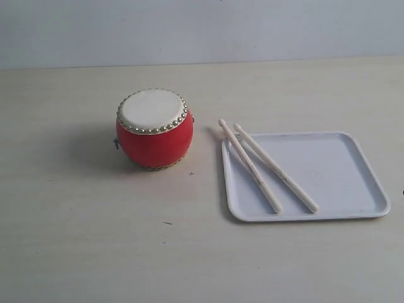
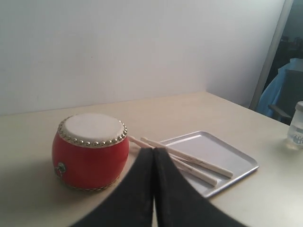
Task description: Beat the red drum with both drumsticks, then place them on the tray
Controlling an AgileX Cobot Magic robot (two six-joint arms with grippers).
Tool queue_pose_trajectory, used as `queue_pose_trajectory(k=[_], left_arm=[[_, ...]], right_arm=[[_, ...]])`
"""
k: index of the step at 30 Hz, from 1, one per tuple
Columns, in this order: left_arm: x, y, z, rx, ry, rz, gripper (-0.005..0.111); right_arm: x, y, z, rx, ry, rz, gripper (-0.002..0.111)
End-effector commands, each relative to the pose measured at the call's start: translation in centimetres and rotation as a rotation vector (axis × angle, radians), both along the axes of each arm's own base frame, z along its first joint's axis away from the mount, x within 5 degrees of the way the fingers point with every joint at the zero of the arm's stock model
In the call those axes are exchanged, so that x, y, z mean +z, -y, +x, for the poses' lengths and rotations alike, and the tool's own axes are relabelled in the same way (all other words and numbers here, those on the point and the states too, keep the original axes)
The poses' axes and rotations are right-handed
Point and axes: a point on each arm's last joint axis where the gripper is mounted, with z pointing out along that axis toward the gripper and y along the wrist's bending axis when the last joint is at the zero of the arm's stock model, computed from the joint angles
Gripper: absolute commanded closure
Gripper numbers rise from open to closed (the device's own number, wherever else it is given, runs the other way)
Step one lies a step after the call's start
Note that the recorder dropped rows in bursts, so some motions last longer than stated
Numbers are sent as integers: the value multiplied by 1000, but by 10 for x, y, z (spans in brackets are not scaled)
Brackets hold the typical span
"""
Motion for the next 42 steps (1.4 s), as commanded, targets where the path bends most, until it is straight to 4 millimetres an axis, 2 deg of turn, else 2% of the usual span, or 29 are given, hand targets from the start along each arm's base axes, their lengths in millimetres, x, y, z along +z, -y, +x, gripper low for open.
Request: queue_pose_trajectory(k=[1, 13, 42], left_arm=[[-5, 0, 1, 3, -7, -2, 107], [-7, 1, 0, -7, -13, 16, 107], [-7, 1, 0, -9, -15, 18, 107]], right_arm=[[-3, 1, 1, -12, 2, 1, 108], [-10, 0, 2, -8, -18, -12, 108], [-10, 0, 2, -8, -21, -6, 108]])
